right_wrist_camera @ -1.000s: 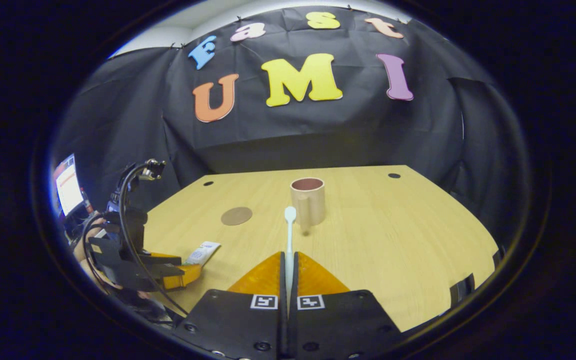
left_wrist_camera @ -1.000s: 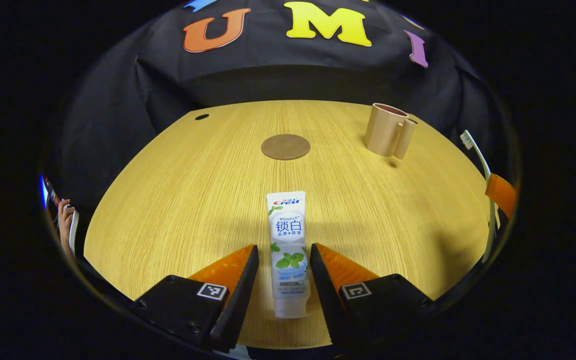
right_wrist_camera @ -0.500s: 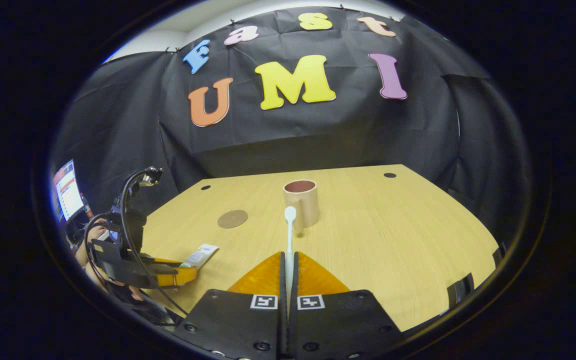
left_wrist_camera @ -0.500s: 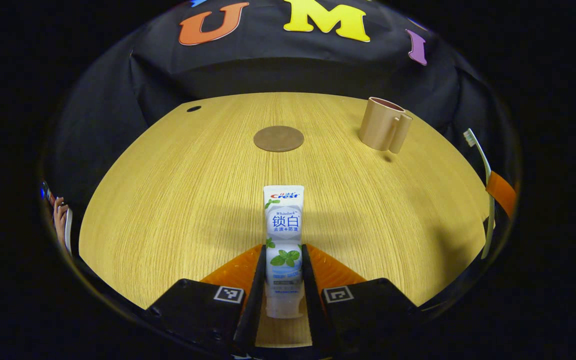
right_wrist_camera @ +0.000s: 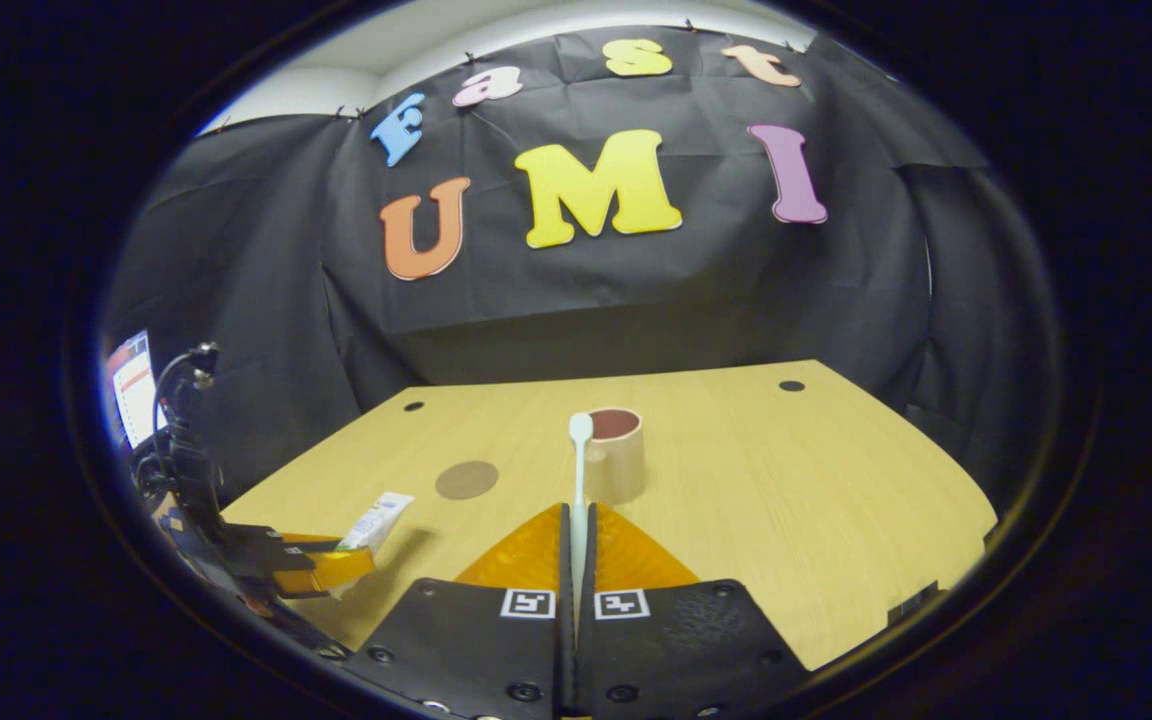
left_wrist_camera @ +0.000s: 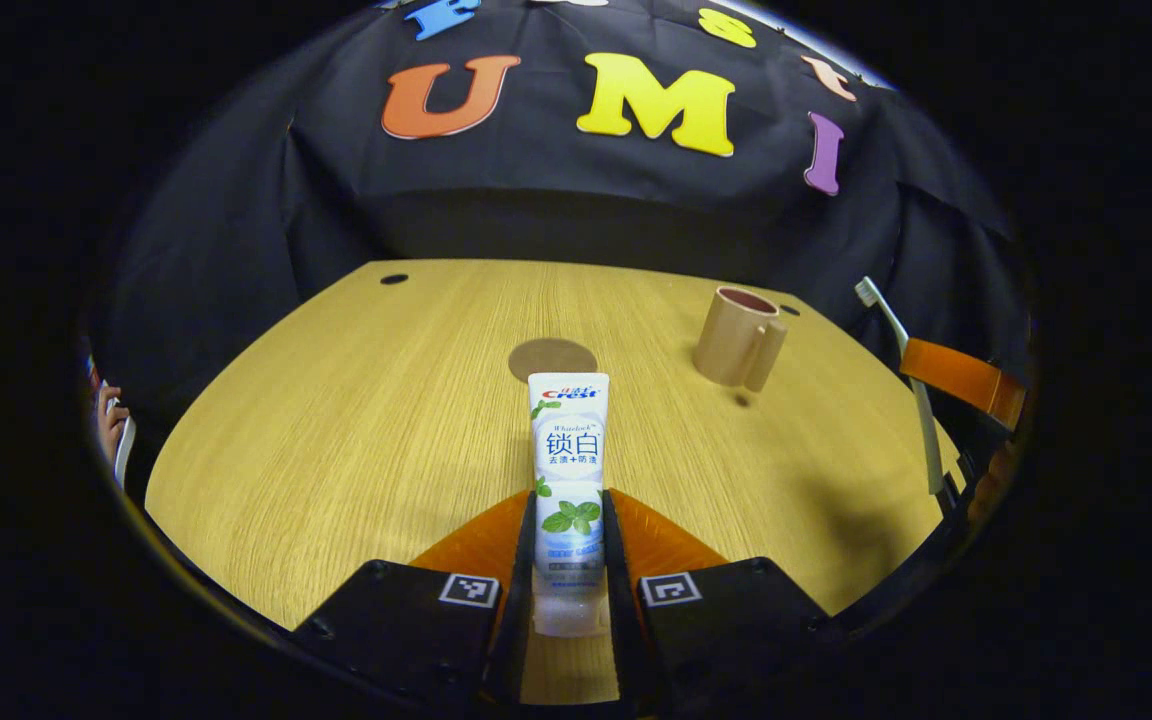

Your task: Put the toothbrush and toothpaste on the desktop into the cup, then pick up the cup and place it on the coaster on the desktop.

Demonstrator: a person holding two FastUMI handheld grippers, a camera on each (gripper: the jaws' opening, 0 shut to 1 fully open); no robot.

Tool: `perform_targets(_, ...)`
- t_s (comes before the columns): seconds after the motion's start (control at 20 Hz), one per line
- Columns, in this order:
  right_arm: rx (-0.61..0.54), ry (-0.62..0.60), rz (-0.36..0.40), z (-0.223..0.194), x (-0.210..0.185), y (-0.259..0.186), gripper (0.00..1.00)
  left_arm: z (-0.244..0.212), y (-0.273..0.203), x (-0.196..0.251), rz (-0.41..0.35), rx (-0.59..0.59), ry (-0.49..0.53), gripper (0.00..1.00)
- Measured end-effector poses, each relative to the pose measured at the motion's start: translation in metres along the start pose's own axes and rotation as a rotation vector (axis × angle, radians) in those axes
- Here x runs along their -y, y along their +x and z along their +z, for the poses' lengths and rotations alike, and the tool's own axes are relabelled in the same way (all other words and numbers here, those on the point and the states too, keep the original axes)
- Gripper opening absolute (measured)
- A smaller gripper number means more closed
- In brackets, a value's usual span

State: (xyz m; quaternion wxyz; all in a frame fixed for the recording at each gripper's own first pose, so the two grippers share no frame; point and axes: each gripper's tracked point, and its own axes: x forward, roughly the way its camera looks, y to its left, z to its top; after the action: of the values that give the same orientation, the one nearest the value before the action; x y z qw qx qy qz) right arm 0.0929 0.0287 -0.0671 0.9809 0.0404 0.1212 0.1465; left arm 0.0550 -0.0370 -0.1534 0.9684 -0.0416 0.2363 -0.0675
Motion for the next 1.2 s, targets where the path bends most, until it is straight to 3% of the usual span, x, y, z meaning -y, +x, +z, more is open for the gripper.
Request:
perform_targets(0.25, 0.022, -0.017, 0.0, 0.032, -0.002, 0.045, 0.0, 0.056, 0.013, 0.008, 0.012, 0.131, 0.002, 0.37)
perform_targets(0.75, 0.265, -0.011, 0.007, 0.145, 0.015, 0.151, 0.0, 0.119, 0.044, 0.015, -0.018, 0.256, -0.029, 0.37)
perform_targets(0.95, 0.272, -0.044, 0.034, 0.14, 0.02, 0.194, 0.0, 0.139, 0.049, 0.015, -0.03, 0.346, -0.025, 0.37)
perform_targets(1.2, 0.205, -0.021, 0.05, 0.113, 0.027, 0.226, 0.0, 0.134, 0.061, 0.019, -0.049, 0.326, -0.023, 0.37)
